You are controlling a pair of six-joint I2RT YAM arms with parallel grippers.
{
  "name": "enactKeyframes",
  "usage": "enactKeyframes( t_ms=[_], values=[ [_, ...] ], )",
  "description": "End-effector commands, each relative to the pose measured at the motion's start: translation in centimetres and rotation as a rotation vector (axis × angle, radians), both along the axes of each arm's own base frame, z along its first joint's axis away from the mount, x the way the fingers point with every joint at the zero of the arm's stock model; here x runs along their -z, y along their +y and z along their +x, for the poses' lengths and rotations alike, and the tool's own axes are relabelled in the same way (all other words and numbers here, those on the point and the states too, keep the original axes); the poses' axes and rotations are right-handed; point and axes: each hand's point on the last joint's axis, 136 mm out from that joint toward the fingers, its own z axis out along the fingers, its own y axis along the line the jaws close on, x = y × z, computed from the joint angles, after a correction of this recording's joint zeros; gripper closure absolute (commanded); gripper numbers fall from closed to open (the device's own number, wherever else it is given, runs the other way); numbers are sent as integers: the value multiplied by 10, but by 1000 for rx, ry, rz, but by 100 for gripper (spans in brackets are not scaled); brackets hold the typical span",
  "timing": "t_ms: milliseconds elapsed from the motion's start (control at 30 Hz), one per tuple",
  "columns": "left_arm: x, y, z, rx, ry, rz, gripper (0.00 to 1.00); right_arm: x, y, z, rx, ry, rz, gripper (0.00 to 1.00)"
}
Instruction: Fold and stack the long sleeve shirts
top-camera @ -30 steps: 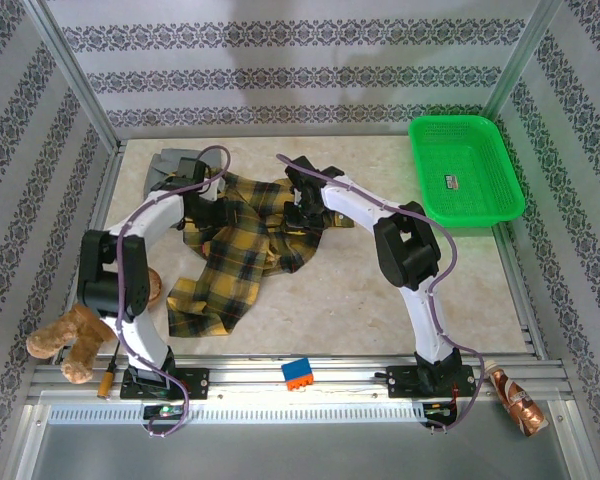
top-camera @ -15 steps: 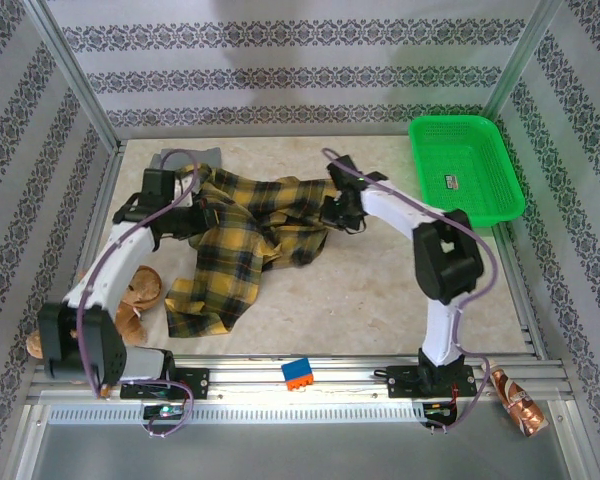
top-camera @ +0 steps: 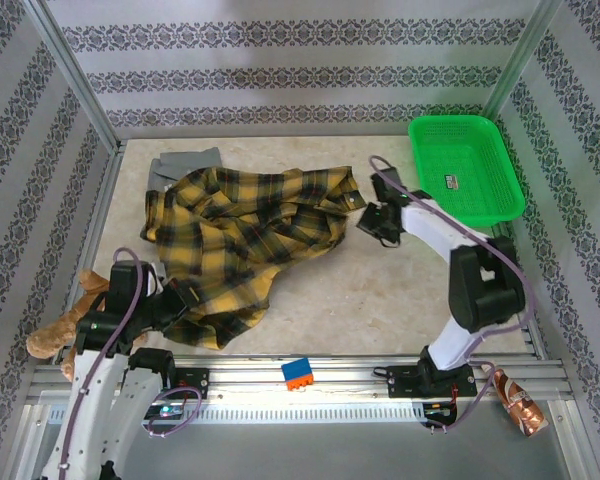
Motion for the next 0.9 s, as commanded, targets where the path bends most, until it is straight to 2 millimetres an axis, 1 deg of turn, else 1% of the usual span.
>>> enactKeyframes(
  t_ms=[0, 67, 167, 200, 233, 267, 300, 333, 367, 400, 467, 500, 533, 567, 600, 633, 667, 700, 733, 767, 867],
  values=[
    [30, 9, -34, -100, 216, 2, 100, -20, -52, 4, 168, -106, -31, 100],
    [39, 8, -38, -97, 258, 6, 98, -14, -57, -8, 149, -69, -19, 100],
    [43, 8, -45, -82, 327, 14, 96, -1, -50, -33, 114, -7, -7, 100],
    [42, 9, -50, -82, 348, 21, 93, 0, -48, -38, 108, -2, 1, 100],
    [38, 10, -55, -79, 364, 31, 81, -2, -41, -41, 87, -13, 28, 100],
    [33, 11, -59, -76, 369, 39, 72, -7, -29, -39, 42, -32, 62, 93],
    [26, 12, -60, -76, 361, 47, 72, -13, -16, -35, -7, -50, 86, 85],
    [15, 15, -59, -80, 338, 63, 69, -23, 2, -28, -81, -76, 114, 73],
    [2, 19, -54, -85, 302, 86, 63, -35, 22, -21, -171, -106, 139, 59],
    [-11, 22, -46, -86, 262, 108, 58, -45, 40, -15, -244, -130, 146, 50],
    [-46, 28, -16, -64, 160, 162, 48, -69, 77, -4, -417, -176, 112, 40],
    [-58, 29, -1, -44, 129, 182, 43, -76, 91, 0, -486, -191, 79, 37],
    [-72, 29, 20, -13, 89, 205, 38, -82, 107, 6, -562, -207, 48, 35],
    [-82, 26, 44, 31, 47, 216, 33, -84, 122, 10, -628, -205, 26, 33],
    [-86, 22, 64, 68, 19, 218, 30, -83, 132, 14, -671, -196, 4, 32],
    [-90, 17, 90, 107, -17, 218, 28, -80, 141, 19, -712, -186, -21, 31],
    [-93, 9, 115, 153, -60, 203, 27, -73, 148, 24, -742, -164, -50, 31],
    [-92, 4, 136, 182, -85, 197, 25, -66, 152, 29, -768, -148, -83, 31],
    [-89, -1, 158, 213, -104, 198, 25, -65, 156, 35, -792, -144, -129, 31],
    [-83, -4, 178, 239, -112, 207, 25, -56, 157, 40, -811, -121, -184, 32],
    [-67, -13, 226, 268, -134, 188, 25, -38, 156, 53, -844, -79, -322, 33]
  ],
)
